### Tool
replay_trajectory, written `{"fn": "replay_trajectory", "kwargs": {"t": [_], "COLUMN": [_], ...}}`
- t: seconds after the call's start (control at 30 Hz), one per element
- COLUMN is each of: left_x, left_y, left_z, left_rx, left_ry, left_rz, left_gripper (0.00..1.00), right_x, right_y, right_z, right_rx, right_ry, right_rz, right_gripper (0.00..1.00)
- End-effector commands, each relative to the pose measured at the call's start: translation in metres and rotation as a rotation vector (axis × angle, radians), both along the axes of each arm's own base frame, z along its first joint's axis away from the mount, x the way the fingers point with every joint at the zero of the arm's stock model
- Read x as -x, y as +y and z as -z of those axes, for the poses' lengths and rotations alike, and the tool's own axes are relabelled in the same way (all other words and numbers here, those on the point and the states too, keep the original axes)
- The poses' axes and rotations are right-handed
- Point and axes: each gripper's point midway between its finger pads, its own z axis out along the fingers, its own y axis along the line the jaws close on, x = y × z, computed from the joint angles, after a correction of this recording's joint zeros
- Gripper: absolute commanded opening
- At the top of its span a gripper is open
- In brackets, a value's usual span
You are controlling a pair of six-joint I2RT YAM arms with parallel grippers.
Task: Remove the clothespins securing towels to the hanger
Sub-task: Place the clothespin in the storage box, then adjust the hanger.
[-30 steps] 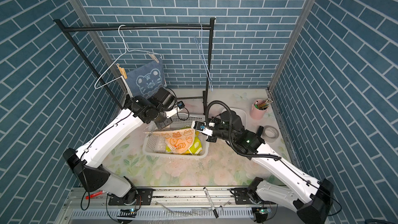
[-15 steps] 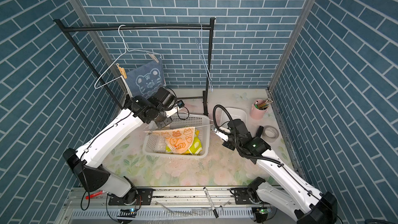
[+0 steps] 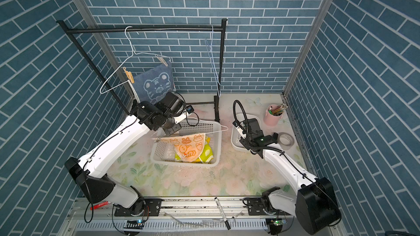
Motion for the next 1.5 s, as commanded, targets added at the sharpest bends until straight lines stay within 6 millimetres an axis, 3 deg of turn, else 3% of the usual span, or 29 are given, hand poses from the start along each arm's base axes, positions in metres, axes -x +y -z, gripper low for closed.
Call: {"fn": "replay_trajectory", "kwargs": {"t": [0.0, 0.17, 0.33, 0.5, 0.7, 0.83, 0.97, 1.17, 1.3, 1.47], "left_x": [0.006, 0.004, 0.002, 0.002, -0.002, -0.004, -0.002, 0.002, 0.001, 0.000], "left_y": [0.005, 0.004, -0.001, -0.008, -0.015, -0.017, -0.027, -0.039, -0.044, -0.049], "left_z": [-0.004, -0.007, -0.013, -0.020, -0.037, -0.050, -0.055, -0.048, -0.047, -0.047], "left_rx": [-0.004, -0.016, -0.022, -0.115, -0.318, -0.415, -0.371, -0.318, -0.310, -0.297], "left_ry": [-0.013, -0.027, -0.060, -0.136, -0.255, -0.302, -0.311, -0.316, -0.318, -0.323], "left_rz": [-0.001, 0.024, 0.072, 0.193, 0.316, 0.357, 0.384, 0.406, 0.407, 0.416], "left_gripper": [0.00, 0.00, 0.00, 0.00, 0.00, 0.00, 0.00, 0.00, 0.00, 0.00], "right_x": [-0.015, -0.012, -0.001, 0.022, 0.044, 0.065, 0.077, 0.073, 0.064, 0.065], "right_y": [-0.002, -0.006, 0.003, 0.036, 0.072, 0.098, 0.118, 0.143, 0.154, 0.180], "right_z": [-0.021, -0.043, -0.085, -0.135, -0.168, -0.180, -0.183, -0.195, -0.196, -0.196], "right_rx": [-0.072, -0.117, -0.205, -0.416, -0.636, -0.780, -0.907, -1.042, -1.043, -1.059], "right_ry": [-0.057, -0.098, -0.148, -0.143, -0.082, -0.033, 0.039, 0.127, 0.141, 0.205], "right_rz": [0.089, 0.115, 0.056, -0.086, -0.232, -0.387, -0.490, -0.583, -0.608, -0.692], "right_gripper": [0.49, 0.76, 0.77, 0.77, 0.77, 0.80, 0.81, 0.77, 0.73, 0.68]}}
